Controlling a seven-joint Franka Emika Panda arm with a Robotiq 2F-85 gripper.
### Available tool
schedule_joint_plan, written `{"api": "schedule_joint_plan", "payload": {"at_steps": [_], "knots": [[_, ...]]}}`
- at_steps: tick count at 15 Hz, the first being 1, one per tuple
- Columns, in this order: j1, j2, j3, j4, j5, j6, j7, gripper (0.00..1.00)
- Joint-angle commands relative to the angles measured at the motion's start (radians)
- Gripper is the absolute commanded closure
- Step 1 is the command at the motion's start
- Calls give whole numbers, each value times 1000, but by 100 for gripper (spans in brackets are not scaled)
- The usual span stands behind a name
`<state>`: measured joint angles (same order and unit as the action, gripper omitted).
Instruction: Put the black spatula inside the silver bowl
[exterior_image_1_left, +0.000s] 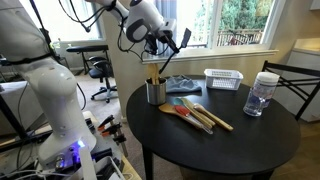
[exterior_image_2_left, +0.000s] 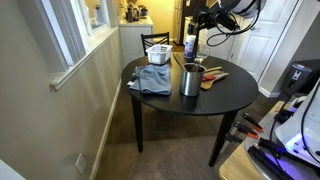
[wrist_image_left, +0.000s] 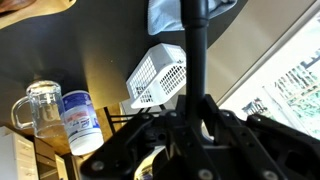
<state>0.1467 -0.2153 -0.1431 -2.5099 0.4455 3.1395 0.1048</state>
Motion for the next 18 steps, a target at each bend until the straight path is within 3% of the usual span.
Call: {"api": "schedule_joint_plan", "payload": {"at_steps": [1,11,18], "knots": [[59,-28,-31,-69,13,49,-62,95],[186,-25,-154,-190,11,70,-140,95],[316,33,-239,-227,-30,222,-172,95]]}}
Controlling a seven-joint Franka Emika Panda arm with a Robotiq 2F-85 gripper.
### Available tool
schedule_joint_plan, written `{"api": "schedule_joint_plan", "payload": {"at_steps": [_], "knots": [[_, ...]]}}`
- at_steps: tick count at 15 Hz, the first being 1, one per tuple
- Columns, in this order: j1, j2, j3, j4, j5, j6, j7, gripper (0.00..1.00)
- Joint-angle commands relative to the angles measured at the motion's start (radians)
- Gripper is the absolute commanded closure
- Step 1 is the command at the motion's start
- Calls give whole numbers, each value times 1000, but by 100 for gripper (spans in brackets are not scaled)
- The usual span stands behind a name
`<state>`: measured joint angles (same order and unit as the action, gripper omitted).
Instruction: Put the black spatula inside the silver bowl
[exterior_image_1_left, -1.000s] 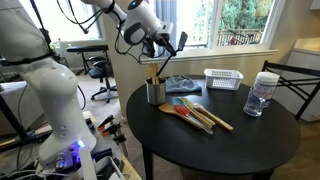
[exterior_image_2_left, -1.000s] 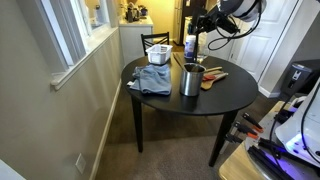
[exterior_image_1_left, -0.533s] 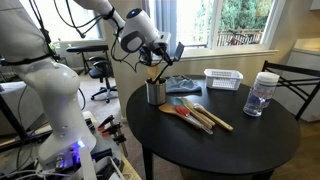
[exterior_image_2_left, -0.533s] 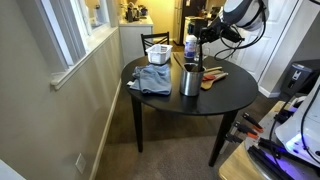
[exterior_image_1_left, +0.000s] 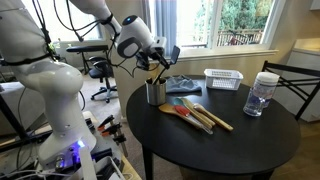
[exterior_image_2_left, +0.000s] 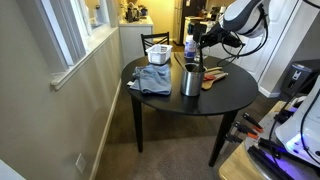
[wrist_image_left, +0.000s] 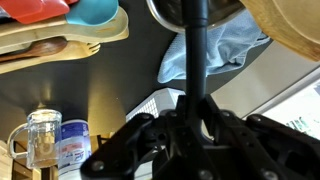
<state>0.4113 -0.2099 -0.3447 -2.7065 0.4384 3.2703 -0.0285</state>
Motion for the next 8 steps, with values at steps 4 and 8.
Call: {"api": "schedule_joint_plan", "payload": {"at_steps": [4,8], "knots": [[111,102,-68,-51,-101,217,-14,95],[-88,136,100,-12,-204,192,20,95]]}}
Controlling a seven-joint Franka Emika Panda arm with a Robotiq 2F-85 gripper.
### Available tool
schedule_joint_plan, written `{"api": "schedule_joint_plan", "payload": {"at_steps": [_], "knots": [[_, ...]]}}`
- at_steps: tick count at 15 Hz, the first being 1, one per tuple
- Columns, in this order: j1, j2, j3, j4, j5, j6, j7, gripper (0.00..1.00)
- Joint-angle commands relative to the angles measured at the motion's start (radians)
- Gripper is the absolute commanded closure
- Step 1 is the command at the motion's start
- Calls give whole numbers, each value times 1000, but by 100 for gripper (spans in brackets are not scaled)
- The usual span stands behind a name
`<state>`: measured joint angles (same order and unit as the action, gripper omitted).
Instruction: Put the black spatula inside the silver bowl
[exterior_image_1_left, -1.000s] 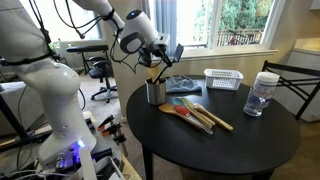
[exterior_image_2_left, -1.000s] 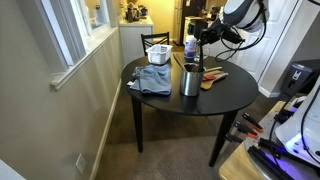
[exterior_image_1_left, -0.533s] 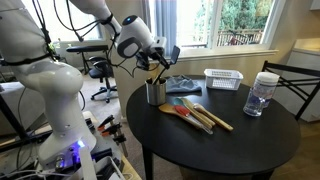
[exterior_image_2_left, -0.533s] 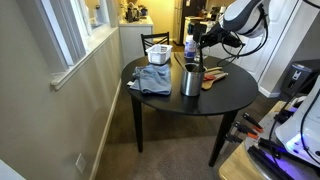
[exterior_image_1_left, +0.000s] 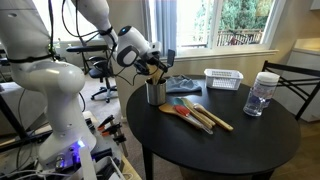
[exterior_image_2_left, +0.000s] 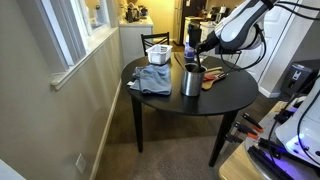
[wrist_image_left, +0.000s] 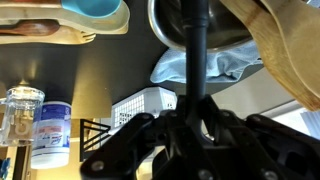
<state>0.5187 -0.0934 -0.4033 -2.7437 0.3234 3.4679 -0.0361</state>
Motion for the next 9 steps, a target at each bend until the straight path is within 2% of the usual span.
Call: {"api": "schedule_joint_plan", "payload": {"at_steps": [1,2,3,6,9], "knots": [[-220,21,178,34,-102,-12,28,81],[-266,21,213,41,-117,-14,30,55],[-306,18,242,42,-128,-15,35,54],[-388,16,303,52,-140,-14,54,35],[-428,18,338,54,-134,-14,75,17]]}}
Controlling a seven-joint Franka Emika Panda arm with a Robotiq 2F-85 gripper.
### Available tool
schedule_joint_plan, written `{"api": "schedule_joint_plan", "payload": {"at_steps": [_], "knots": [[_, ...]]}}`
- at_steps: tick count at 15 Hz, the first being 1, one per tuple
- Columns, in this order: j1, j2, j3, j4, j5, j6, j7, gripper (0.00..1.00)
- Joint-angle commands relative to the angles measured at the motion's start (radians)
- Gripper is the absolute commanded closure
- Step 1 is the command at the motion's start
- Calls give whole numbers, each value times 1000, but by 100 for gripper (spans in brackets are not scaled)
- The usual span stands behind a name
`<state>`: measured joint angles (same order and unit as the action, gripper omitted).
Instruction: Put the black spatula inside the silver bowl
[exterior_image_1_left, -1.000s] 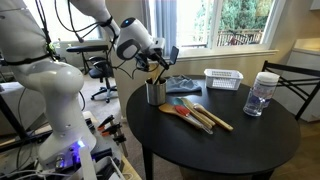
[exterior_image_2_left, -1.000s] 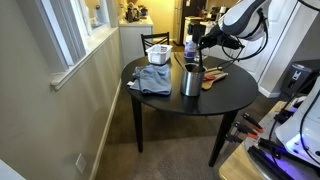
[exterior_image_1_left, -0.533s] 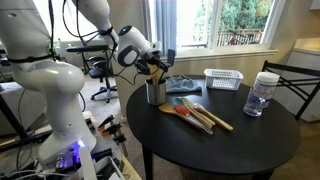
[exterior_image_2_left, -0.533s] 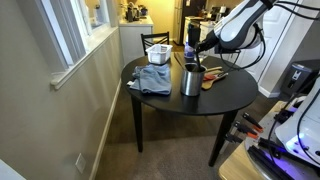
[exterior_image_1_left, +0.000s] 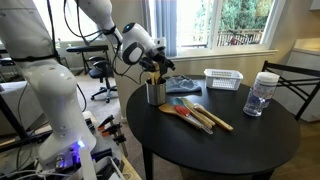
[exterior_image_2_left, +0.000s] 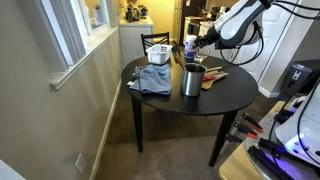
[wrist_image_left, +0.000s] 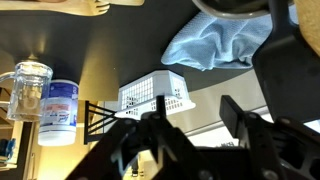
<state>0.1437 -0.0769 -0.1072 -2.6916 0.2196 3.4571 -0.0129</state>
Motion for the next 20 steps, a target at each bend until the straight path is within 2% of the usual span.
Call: {"api": "schedule_joint_plan", "payload": {"at_steps": [1,2,3,5,6,20], "knots": [[-62,2,48,1,-29,-4,59,9],[-18,5,2,-2,-26,0,67,4],[-16,8,-5,-6,-32,0,86,0],[-14,13,-22,-11,-29,-11,112,0],[-70,5,42,-3,-28,-7,85,0],[-87,9,60,-2,-27,-6,85,0]]}}
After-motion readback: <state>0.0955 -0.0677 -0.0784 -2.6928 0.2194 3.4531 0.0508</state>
